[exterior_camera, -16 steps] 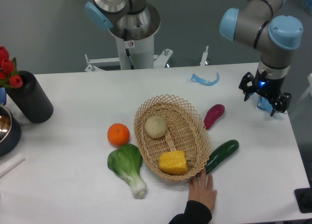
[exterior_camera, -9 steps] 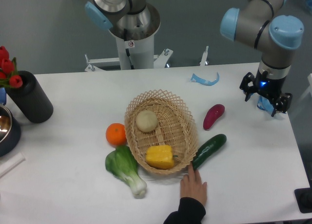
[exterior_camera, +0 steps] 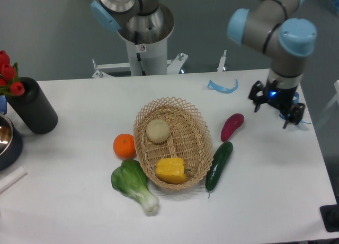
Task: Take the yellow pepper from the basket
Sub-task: 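Move the gripper from its raised position toward the wicker basket, then lower the open gripper over the yellow pepper in the basket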
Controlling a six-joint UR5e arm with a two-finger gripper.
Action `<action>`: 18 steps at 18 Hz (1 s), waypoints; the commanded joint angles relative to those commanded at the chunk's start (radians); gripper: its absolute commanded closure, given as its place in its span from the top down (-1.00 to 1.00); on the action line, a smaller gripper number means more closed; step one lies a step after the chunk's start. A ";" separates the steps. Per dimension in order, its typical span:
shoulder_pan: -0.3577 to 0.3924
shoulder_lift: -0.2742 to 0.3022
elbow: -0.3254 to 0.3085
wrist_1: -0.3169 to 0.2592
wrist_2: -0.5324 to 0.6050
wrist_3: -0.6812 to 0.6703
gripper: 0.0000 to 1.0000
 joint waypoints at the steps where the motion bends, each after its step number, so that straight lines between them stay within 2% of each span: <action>1: -0.015 0.000 -0.002 0.000 -0.002 0.001 1.00; 6: -0.112 0.011 -0.003 0.012 -0.003 -0.101 1.00; 8: -0.155 -0.005 -0.005 0.096 -0.008 -0.100 1.00; 9: -0.170 -0.020 -0.003 0.115 -0.006 -0.101 1.00; 14: -0.216 -0.043 -0.002 0.115 0.037 -0.037 1.00; 16: -0.265 -0.057 0.008 0.115 0.057 -0.005 1.00; 18: -0.281 -0.074 0.009 0.117 0.064 0.001 1.00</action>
